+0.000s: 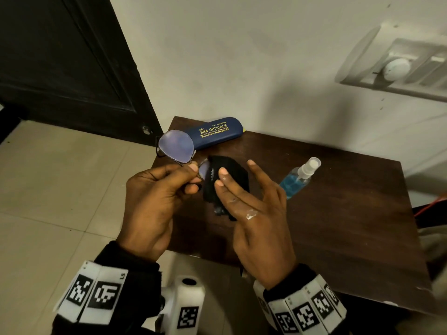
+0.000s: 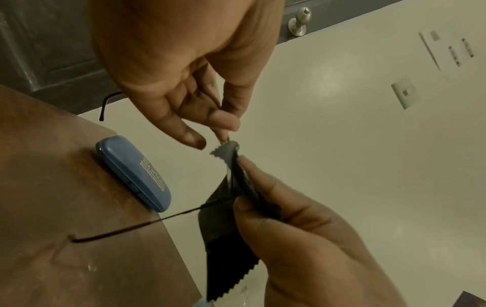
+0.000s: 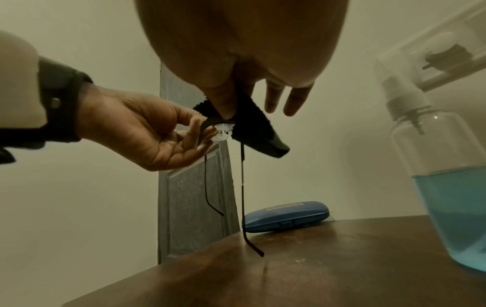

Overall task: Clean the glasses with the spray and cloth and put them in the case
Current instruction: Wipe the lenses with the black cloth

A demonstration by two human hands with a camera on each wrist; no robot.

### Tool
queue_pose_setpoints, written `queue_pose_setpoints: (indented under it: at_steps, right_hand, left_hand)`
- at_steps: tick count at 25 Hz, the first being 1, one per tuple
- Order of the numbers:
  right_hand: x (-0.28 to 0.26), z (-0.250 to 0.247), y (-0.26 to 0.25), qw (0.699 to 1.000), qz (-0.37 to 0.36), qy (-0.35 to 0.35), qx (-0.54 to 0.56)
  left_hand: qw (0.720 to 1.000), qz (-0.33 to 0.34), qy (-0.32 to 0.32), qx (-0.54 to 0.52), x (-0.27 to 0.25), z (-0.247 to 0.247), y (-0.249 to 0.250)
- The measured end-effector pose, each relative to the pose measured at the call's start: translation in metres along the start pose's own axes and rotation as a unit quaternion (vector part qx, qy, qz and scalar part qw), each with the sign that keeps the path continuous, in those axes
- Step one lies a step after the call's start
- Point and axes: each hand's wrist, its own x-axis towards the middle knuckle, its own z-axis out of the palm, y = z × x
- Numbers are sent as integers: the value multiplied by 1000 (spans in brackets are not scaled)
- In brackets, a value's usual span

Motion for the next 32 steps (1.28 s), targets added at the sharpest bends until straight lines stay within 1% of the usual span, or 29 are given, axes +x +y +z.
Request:
queue_pose_setpoints:
  at_steps: [2,3,4,7,8,9,13,15,18,21,22,23,26,27,28,31,32]
  right_hand:
    - [3,-1,5,999,50,17,-6]
    - [4,-1,6,998,59,20,-5]
    - [4,-2,6,998,52,20,0]
    - [0,-2,0,1000,-13,-4,25]
    - [-1,-2,-2,999,-25,-13,27]
    - [-1,-2,-2,999,-20,-16,27]
    - [2,-1,6,998,58,16,21]
    - [2,-1,9,997,64,26,20]
    - [2,-3,4,999,38,20,19]
    - [-1,-1,-7,999,-29,-13,11]
    - [-2,0,-9,999,-37,-16,6]
    - [-2,0,-8,1000,-27,-11,3]
    - [3,-4,4,998,62,18,-5]
    - [4,-5,7,997,76,21,-8]
    - [4,-5,7,997,73,20,-7]
    - [2,-3,-3,1000,8,7,10]
    - [2,-3,-4,1000,-2,2,7]
  left_hand:
    - [1000,-1,-1,-3,0,0,1]
    - [1000,-2,1,-7,0,0,2]
    - [1000,-2,3,-13,0,0,2]
    - [999,3,8,-35,3,-2,1]
    - [999,2,5,-36,4,-3,0]
    - [999,0,1,-34,5,-4,-1]
    - [1000,-3,-9,-18,3,-1,1]
    - [1000,-1,-15,-21,2,0,3]
    - [999,7,-15,-32,2,-1,3]
    - [999,7,-22,-36,1,1,-1]
    - [999,4,-24,-35,0,2,-1]
    - [999,3,-26,-32,-1,3,-2]
    - [999,8,-42,6,-2,5,0]
    - [999,10,-46,17,-3,6,-1]
    - [998,12,-48,24,-4,7,-1]
    - [998,17,-48,28,-6,9,-3]
    - [998,19,-48,34,-7,9,-3]
